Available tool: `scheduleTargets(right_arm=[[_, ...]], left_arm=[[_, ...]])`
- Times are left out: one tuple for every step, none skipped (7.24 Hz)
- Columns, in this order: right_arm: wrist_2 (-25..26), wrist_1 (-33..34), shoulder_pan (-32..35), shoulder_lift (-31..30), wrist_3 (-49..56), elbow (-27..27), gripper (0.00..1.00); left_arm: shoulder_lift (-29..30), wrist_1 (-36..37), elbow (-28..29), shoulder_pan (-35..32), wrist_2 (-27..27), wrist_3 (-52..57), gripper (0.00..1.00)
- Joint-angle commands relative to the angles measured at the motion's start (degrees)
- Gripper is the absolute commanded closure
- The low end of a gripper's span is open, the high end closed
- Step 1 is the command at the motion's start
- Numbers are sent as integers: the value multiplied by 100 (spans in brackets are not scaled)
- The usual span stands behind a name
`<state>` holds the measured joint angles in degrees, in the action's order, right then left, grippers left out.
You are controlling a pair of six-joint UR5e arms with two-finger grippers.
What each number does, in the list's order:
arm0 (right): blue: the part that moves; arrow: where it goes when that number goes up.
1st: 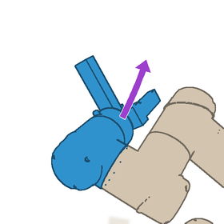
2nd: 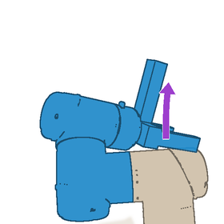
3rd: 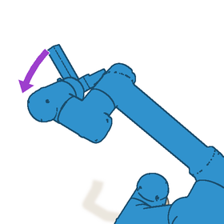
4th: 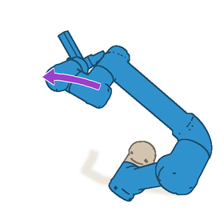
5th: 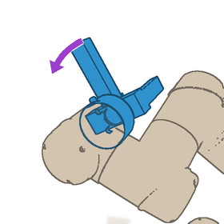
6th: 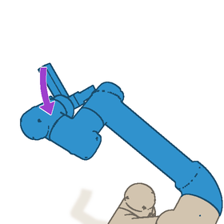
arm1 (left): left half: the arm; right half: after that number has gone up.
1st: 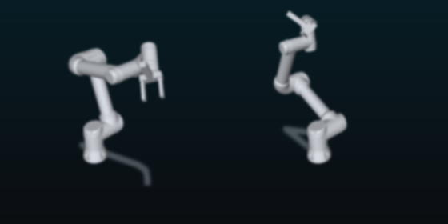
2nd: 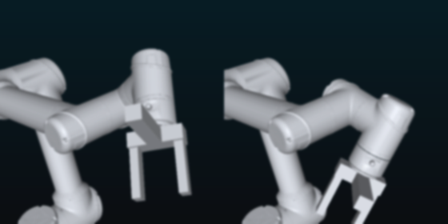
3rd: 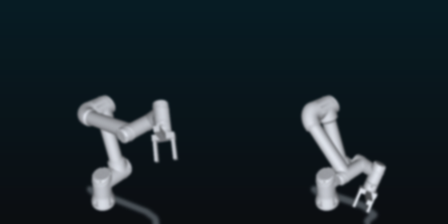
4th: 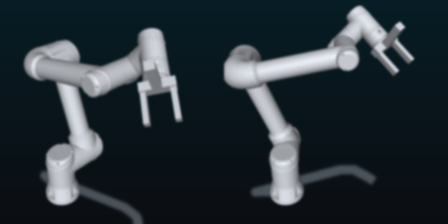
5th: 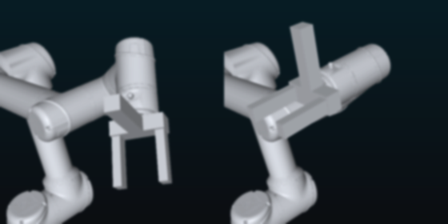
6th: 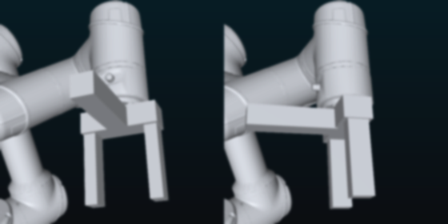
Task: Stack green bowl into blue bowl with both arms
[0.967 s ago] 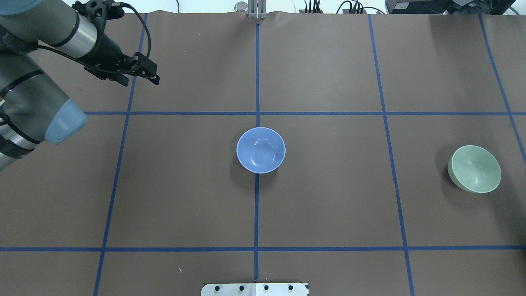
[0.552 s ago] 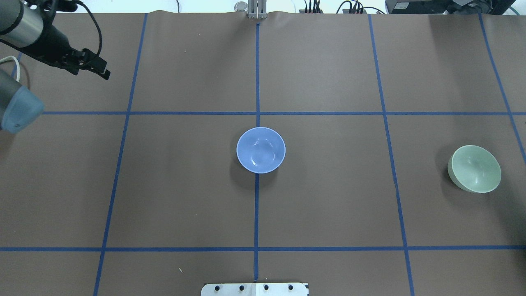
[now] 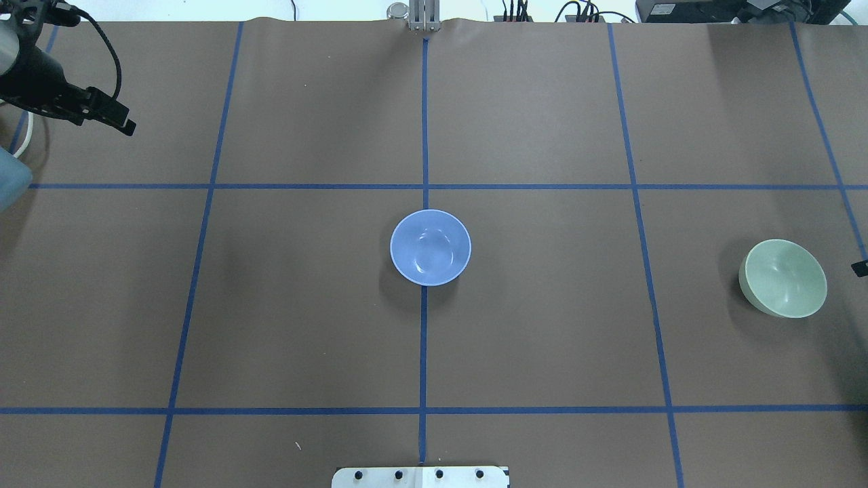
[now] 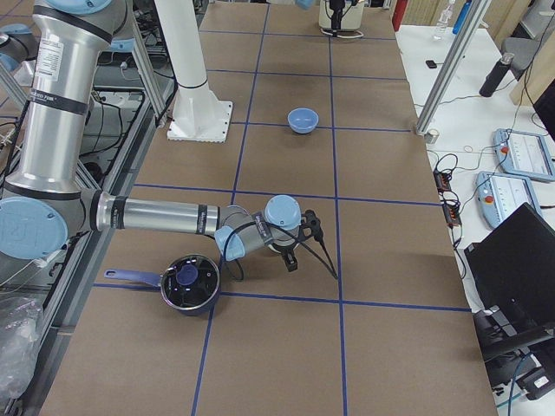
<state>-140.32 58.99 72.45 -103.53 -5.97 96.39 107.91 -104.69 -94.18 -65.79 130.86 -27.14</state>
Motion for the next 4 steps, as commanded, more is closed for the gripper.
scheduleTargets(right_arm=[[109,-63,-301,35,8,-111,25],[136,-150,-424,87,0,-198,26],[154,-299,-495,166,-9,-373,26],[154,-335,-521,289,-9,-514,26]], left_arm=[[-42,-17,83,-4,1,103,4],[-42,-17,92,-4,1,104,4],[-42,-17,101,-4,-8,104,4],[-42,-17,119,5,1,104,4]])
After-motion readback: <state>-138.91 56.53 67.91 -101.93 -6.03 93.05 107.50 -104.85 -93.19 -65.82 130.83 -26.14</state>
